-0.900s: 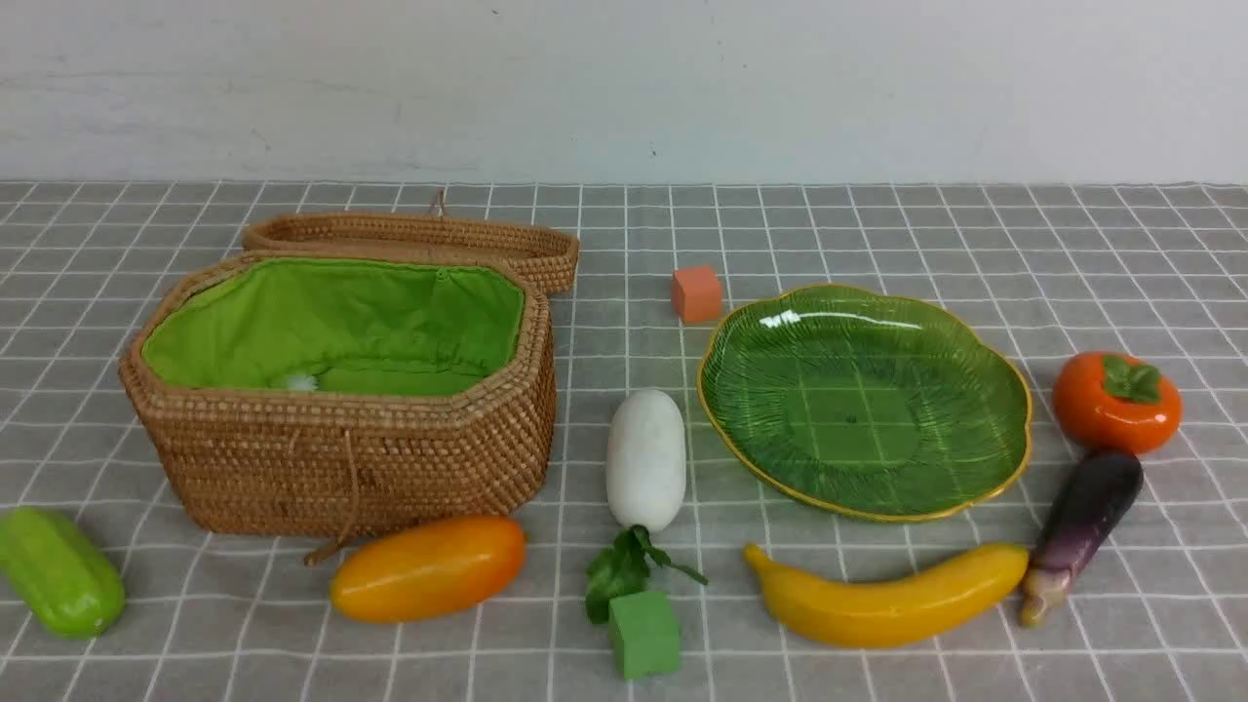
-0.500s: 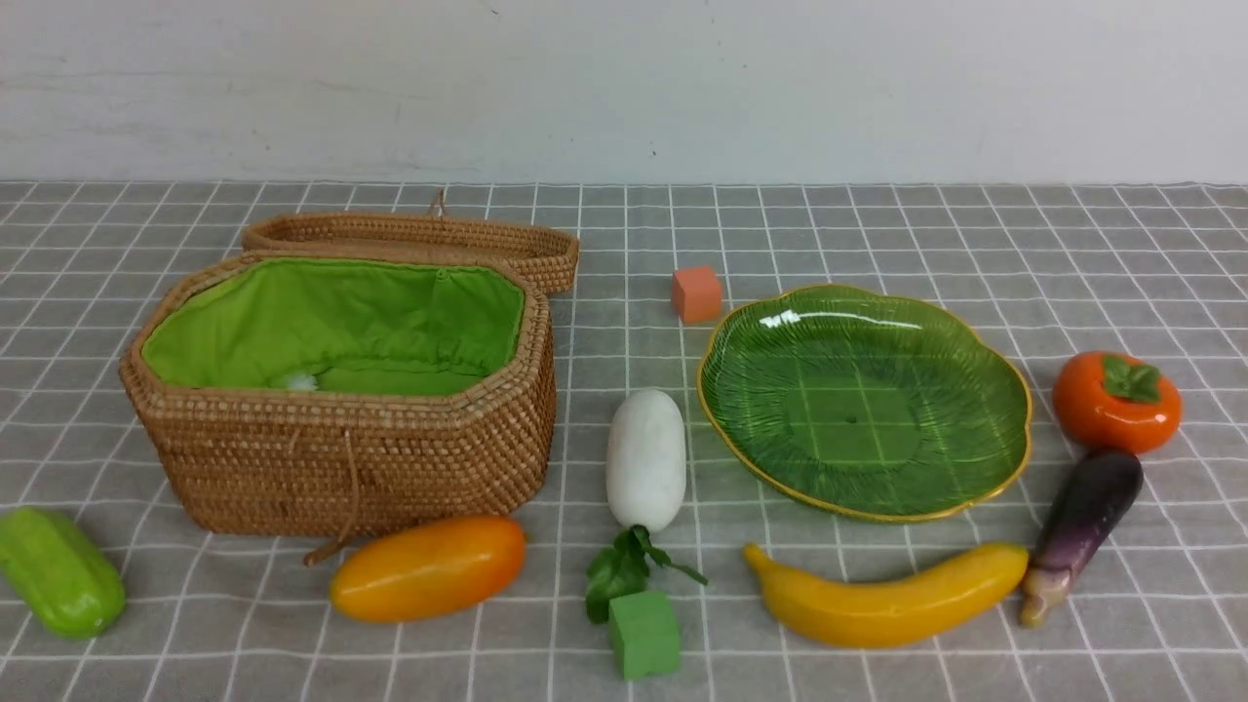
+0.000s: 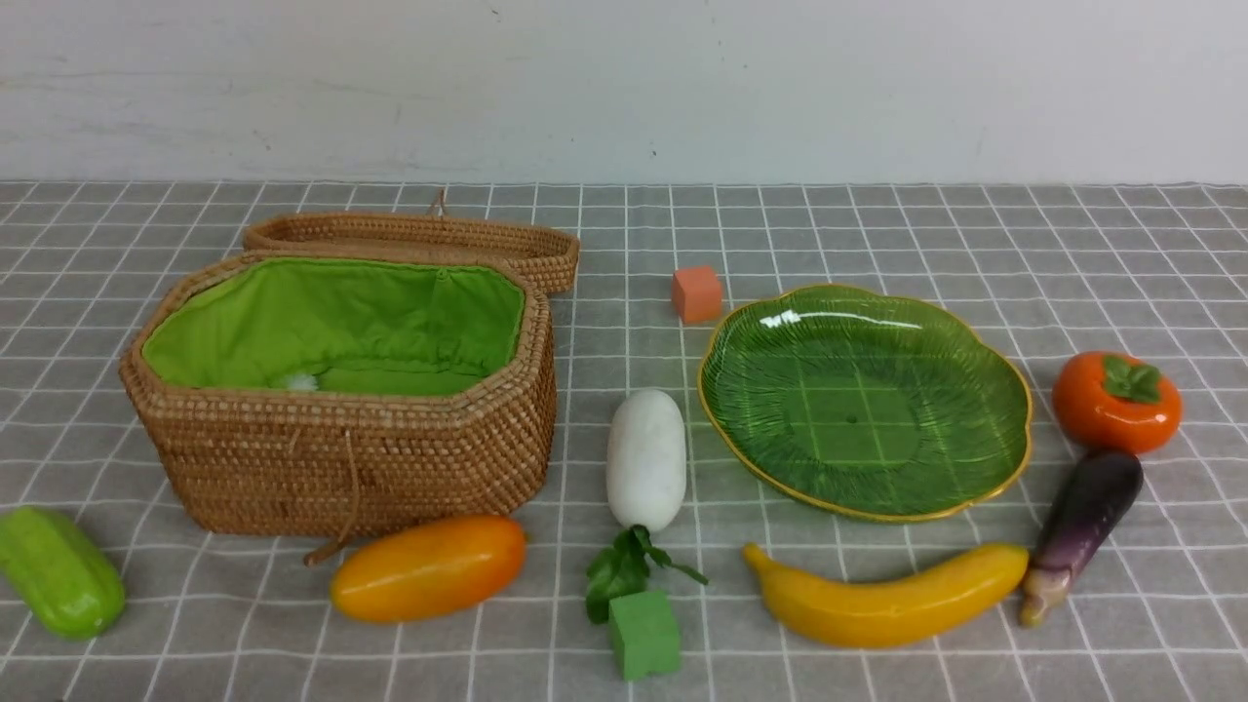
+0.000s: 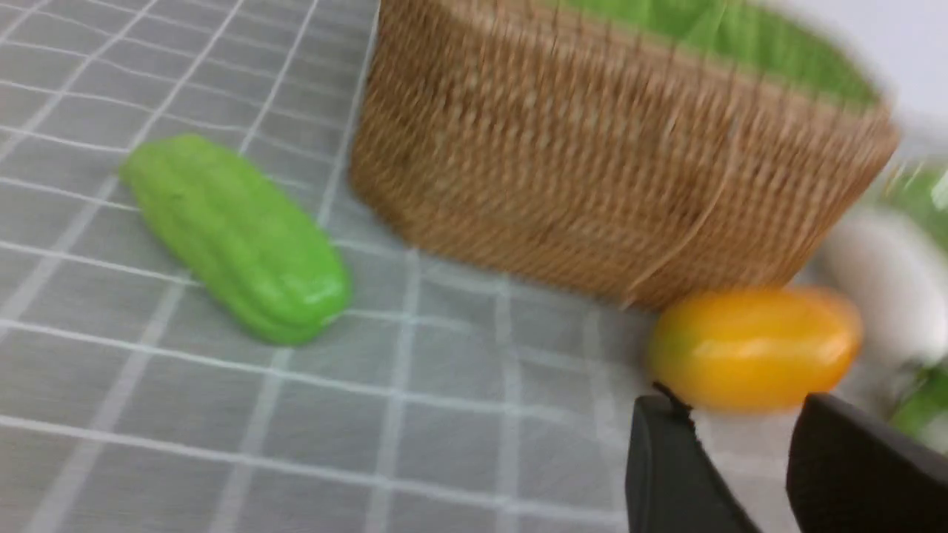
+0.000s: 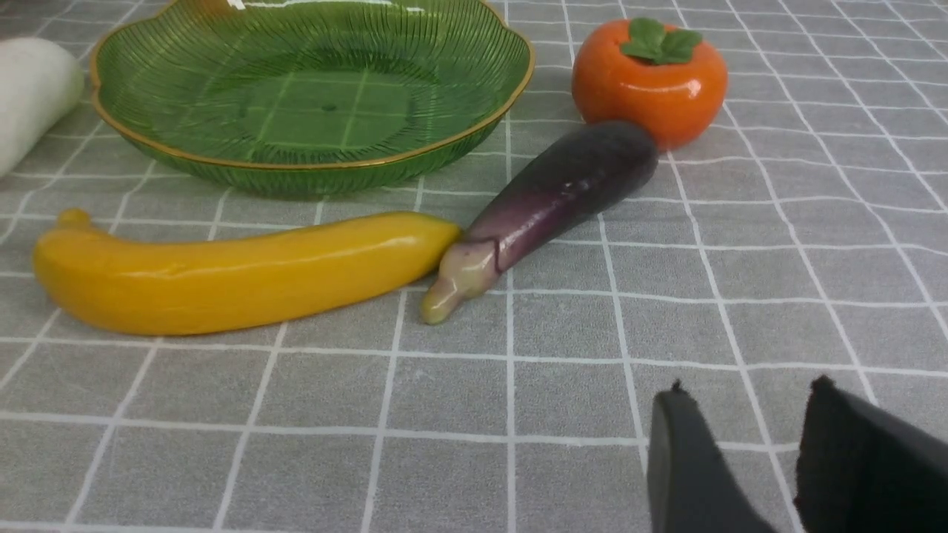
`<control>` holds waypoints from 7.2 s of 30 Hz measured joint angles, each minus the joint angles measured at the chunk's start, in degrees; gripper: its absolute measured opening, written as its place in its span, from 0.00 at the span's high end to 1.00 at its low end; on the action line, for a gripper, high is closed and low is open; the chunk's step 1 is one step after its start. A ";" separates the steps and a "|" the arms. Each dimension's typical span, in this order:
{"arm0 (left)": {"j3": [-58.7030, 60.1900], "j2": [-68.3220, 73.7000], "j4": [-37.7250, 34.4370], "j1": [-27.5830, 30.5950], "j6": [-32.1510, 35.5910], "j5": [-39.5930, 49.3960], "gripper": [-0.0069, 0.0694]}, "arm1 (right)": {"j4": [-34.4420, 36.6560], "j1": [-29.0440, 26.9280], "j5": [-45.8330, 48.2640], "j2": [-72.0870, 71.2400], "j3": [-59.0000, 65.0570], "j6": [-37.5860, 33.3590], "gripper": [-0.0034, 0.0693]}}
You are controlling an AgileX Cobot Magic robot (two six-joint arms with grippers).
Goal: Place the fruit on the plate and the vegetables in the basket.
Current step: Take a chayote with your left arm and place it on the basket on the left, then grab the mango with your left arm and place it on the right plate
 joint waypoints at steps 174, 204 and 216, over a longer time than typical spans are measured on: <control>-49.74 92.17 62.95 -40.38 -17.26 17.43 0.13 | 36.53 15.41 46.76 33.55 -64.83 -27.80 0.88; -49.29 101.11 68.84 -40.09 -17.44 16.74 0.21 | 36.82 15.41 48.90 33.55 -64.83 -27.80 0.88; -48.79 97.04 64.08 -40.09 -17.38 17.54 0.21 | 37.01 15.41 49.24 33.55 -64.83 -27.76 0.88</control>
